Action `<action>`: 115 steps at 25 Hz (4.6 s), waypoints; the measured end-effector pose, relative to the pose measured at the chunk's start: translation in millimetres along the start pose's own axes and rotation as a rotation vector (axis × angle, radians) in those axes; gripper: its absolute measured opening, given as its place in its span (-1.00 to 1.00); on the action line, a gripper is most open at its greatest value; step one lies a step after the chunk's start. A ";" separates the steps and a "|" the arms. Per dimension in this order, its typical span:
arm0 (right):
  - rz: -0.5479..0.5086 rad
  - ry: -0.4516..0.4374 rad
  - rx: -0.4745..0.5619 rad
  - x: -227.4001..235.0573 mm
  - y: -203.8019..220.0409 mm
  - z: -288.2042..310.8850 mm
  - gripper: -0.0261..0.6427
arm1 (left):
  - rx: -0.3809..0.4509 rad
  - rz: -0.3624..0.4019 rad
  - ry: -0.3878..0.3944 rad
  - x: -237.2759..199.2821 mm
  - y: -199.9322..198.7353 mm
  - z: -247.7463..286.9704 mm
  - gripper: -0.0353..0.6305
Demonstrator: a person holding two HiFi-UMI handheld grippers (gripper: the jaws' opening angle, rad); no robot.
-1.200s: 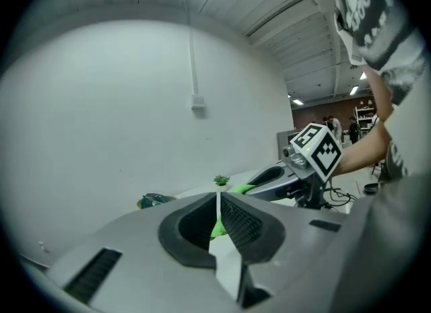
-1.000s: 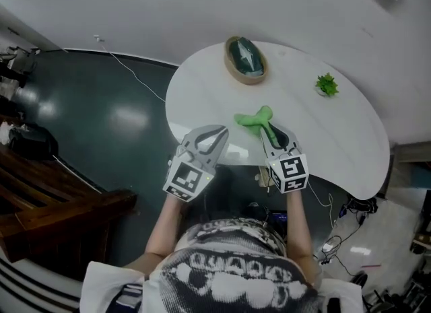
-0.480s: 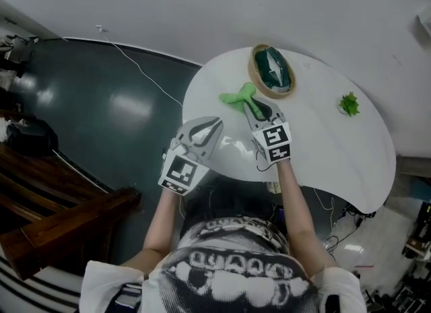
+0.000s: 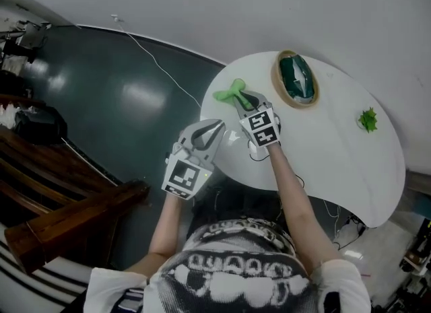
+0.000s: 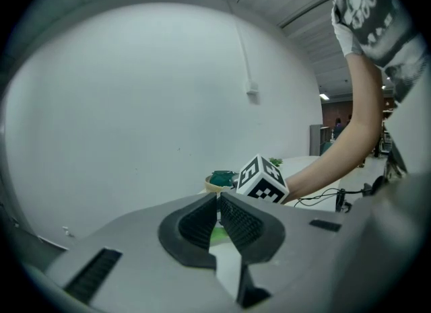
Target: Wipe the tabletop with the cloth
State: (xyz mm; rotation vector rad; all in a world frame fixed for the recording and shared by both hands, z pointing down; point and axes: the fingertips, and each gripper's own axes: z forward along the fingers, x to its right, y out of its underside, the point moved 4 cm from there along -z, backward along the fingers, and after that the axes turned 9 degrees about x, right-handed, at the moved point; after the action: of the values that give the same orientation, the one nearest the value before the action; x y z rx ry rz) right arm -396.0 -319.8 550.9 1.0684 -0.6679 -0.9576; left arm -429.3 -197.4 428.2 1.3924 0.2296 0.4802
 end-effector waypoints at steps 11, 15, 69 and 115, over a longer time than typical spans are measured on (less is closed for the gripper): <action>-0.003 0.074 -0.104 23.7 45.5 -34.0 -0.77 | 0.006 0.006 0.052 16.9 -5.0 13.7 -0.84; 0.007 0.135 -0.115 45.6 57.6 -72.0 -0.77 | 0.031 0.024 0.113 40.9 -18.1 32.4 -0.84; 0.294 1.043 -0.319 403.5 350.7 -793.9 -0.77 | 0.000 0.091 0.530 481.7 -98.9 269.4 -0.84; 0.153 0.200 -0.065 15.7 109.1 -160.4 -0.77 | -0.061 0.011 0.135 137.4 1.0 -17.8 -0.84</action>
State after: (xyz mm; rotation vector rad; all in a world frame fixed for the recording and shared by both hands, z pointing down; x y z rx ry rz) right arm -220.4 -248.6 595.4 1.0247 -0.5419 -0.7246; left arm -315.8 -119.3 443.0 1.3034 0.3146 0.5869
